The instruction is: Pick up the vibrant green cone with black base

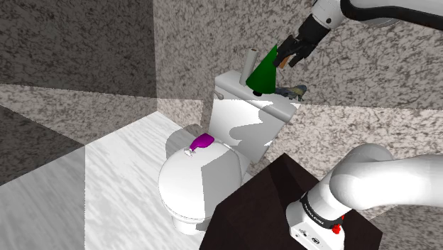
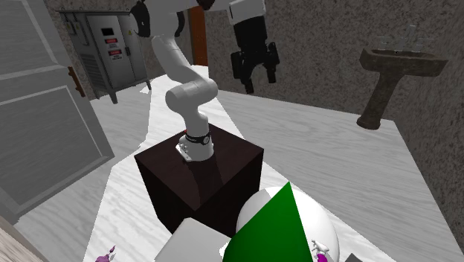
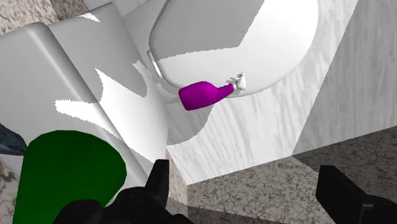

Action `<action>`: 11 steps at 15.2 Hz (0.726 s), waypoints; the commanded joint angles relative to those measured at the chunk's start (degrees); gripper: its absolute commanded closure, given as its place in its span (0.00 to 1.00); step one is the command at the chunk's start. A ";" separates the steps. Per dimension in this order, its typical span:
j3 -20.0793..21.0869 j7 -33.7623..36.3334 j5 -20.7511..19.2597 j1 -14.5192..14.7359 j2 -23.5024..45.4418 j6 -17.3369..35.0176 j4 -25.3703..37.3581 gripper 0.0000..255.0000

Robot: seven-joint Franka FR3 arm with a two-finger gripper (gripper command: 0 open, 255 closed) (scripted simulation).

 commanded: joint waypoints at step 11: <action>-16.60 -20.92 -0.47 3.20 11.21 27.17 -1.84 0.00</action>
